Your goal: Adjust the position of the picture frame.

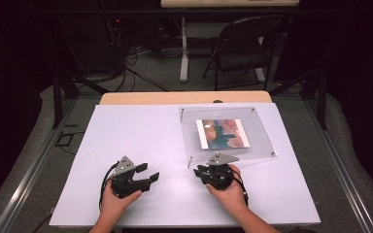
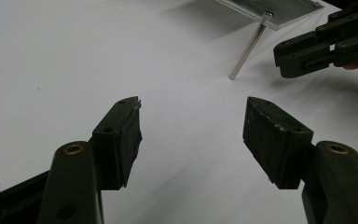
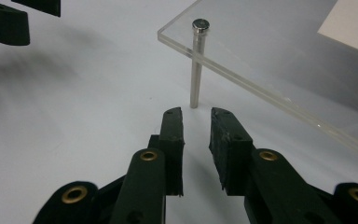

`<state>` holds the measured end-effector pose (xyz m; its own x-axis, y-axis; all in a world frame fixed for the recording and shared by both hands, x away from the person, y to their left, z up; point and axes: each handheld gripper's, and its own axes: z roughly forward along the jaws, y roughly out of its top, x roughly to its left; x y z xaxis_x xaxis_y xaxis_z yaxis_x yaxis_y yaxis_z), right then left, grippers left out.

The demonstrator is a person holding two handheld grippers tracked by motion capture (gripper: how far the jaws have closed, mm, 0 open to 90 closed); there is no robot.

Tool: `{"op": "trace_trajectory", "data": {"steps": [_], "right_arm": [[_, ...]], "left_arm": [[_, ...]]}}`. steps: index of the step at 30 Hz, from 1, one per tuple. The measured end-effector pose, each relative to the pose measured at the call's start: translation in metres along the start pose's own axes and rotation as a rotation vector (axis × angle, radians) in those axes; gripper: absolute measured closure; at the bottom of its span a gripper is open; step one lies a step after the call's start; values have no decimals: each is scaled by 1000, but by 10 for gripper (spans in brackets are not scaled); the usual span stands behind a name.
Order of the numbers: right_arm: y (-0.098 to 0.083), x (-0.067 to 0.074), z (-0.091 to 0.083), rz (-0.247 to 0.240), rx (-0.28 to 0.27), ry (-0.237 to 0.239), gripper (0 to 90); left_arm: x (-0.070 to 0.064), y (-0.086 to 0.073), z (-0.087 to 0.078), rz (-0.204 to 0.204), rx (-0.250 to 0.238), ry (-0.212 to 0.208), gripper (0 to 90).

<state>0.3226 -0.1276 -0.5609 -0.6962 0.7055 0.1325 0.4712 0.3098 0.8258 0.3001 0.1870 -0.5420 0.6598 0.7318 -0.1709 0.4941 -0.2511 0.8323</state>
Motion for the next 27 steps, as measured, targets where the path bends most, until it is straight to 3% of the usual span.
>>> {"op": "trace_trajectory", "data": {"steps": [12, 27], "right_arm": [[8, 1, 17, 55, -3, -31, 743], [15, 8, 33, 34, 7, -64, 803]], "left_arm": [[0, 0, 0, 2, 5, -4, 369], [0, -1, 1, 1, 7, -7, 372]]}}
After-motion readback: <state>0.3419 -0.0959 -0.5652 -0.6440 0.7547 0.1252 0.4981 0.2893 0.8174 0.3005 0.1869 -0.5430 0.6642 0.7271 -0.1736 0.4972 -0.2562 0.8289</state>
